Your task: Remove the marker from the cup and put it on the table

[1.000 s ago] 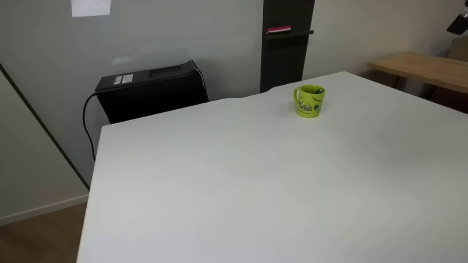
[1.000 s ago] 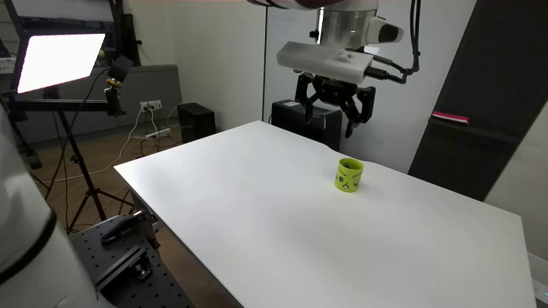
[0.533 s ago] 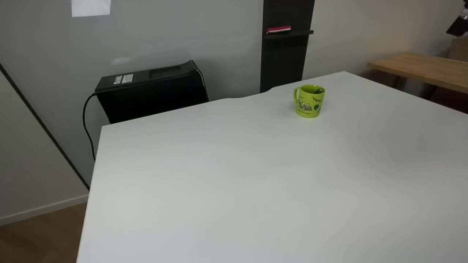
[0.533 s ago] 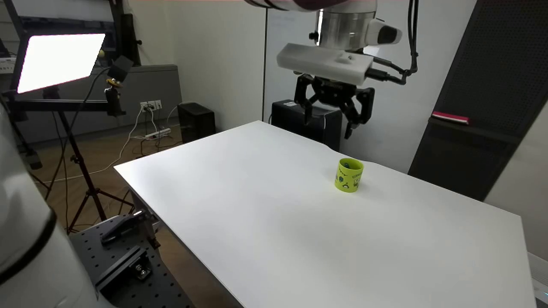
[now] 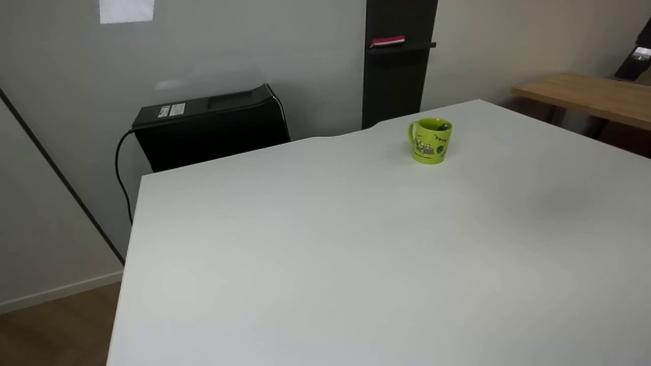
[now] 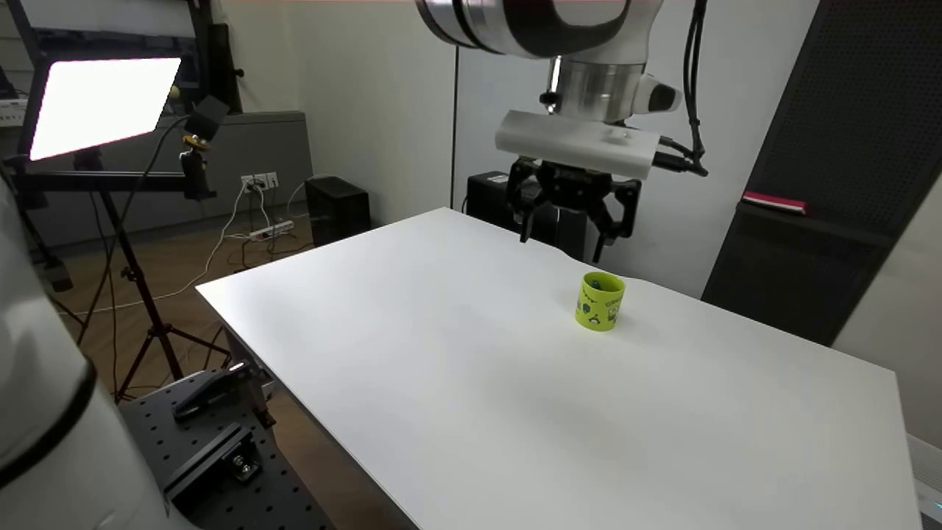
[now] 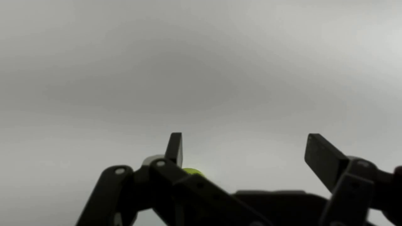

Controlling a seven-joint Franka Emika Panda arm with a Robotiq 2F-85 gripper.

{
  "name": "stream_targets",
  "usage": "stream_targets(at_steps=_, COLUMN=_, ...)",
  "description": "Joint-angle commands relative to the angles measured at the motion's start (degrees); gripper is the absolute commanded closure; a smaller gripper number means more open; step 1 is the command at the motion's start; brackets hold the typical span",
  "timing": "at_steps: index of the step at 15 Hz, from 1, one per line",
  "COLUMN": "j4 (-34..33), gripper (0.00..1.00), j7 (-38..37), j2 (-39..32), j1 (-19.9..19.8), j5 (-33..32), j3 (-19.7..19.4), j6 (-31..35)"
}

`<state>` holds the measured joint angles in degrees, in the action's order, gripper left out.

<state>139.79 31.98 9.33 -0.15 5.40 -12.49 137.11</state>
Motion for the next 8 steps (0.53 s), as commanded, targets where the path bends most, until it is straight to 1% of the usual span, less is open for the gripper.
stream_targets(at_steps=1, j4=-4.2, gripper=0.00, j7=3.8, j2=-4.6, j1=-1.5, j5=-1.4, j3=0.9, j6=-0.4)
stream_targets(at_steps=3, j4=-5.7, gripper=0.00, j7=6.0, j2=-6.6, j1=-2.1, j5=-1.5, j3=1.2, j6=0.9)
stream_targets(at_steps=8, j4=-7.3, gripper=0.00, j7=11.1, j2=-9.9, j1=-3.3, j5=0.7, j3=2.5, j6=9.9)
